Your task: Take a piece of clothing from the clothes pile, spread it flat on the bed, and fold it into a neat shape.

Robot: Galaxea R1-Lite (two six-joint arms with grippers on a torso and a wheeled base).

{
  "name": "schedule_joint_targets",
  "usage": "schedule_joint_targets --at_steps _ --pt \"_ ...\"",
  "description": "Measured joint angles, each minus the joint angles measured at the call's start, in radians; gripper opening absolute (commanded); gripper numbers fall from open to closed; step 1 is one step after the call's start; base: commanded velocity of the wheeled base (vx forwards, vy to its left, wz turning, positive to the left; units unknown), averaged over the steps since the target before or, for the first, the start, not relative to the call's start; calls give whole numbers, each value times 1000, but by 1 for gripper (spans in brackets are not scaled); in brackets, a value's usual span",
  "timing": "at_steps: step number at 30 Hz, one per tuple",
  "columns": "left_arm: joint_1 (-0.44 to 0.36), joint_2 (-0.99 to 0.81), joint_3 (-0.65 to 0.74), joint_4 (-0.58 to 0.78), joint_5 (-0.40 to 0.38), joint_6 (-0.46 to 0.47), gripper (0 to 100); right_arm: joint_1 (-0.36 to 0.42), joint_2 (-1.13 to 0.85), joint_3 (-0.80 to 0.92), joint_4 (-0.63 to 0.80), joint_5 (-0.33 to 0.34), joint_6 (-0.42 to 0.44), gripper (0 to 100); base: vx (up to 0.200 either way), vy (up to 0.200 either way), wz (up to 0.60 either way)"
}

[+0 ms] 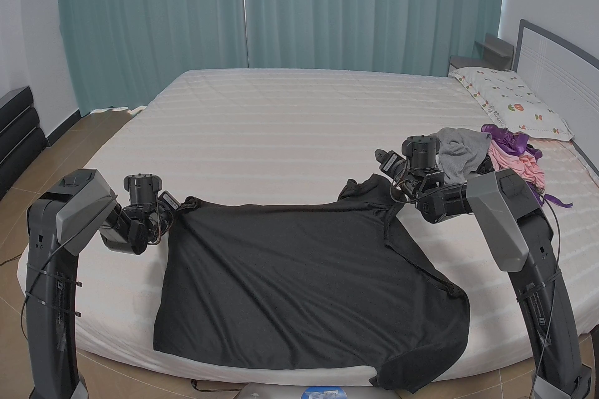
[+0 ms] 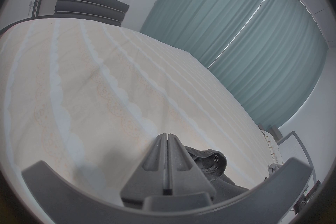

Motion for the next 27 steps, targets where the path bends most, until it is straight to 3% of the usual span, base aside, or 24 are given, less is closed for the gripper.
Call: schedule_joint_targets --at_steps 10,19,27 --pt "1 3 -1 -1 0 0 0 -18 -45 131 -3 14 -35 100 0 0 0" --pt "1 5 -2 -2 0 1 0 -14 -170 433 0 113 -115 100 0 0 0" --pt "1 9 -7 -1 0 1 0 -3 -207 510 9 142 -174 100 0 0 0"
